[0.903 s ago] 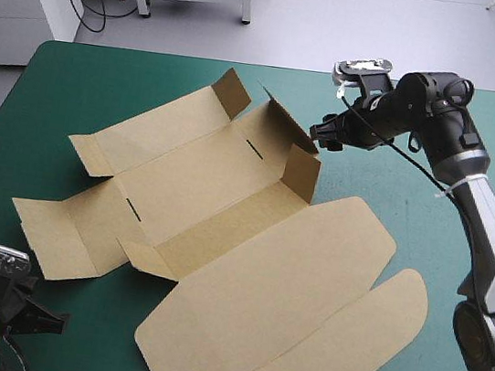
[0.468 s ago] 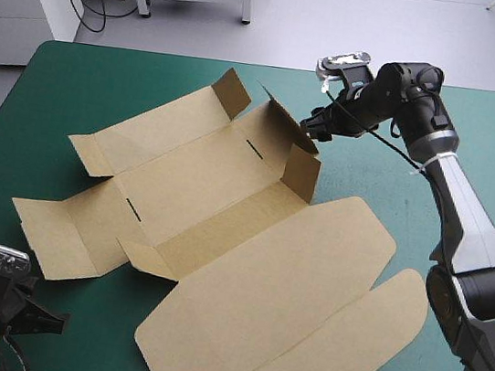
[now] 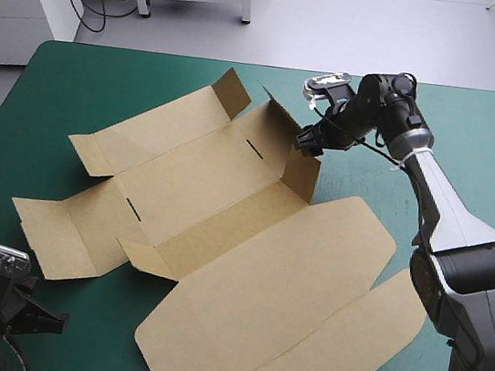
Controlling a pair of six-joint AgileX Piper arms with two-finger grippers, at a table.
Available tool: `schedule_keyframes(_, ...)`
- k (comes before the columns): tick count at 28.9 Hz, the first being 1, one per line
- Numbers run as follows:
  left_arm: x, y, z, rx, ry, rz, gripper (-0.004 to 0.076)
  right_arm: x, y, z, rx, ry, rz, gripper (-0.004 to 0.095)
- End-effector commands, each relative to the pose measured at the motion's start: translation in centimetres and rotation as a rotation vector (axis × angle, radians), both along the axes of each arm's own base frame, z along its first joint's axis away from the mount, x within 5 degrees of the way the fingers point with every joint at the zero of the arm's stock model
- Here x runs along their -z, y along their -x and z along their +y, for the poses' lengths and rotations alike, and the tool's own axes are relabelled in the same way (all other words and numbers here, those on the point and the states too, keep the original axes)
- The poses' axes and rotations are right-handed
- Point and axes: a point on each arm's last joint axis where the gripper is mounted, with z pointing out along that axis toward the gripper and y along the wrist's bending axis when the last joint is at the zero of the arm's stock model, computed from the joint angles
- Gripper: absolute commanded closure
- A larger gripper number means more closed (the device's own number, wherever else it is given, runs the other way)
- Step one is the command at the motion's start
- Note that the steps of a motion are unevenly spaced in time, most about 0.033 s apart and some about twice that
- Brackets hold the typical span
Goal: Fold the box
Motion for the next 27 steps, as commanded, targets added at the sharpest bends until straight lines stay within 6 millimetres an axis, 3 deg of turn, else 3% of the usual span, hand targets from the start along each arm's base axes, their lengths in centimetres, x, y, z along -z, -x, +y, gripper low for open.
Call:
schedule_keyframes(1,-1.1,-0.5,-0.1,0.001,0.011,-0.07,0.0734,-3.0,0.8,-0.1,-0.027,-0.051,-0.067,0.0274)
schedule_keyframes(14,-1.1,-0.5,-0.1,0.003,0.005,-0.07,0.0734,-1.5,0.7,0.8,-0.135,-0.065,-0.013,0.0274)
schedule_keyframes(22,-1.1,-0.5,-0.1,0.013,-0.006,-0.069,0.0734,1.1,-0.1,1.7,-0.155,-0.09,0.049,0.0275)
schedule_keyframes(27,-1.1,-0.5,-0.1,0.013,-0.006,-0.069,0.0734,1.2,-0.1,1.8,-0.131,-0.093,0.062,0.0452)
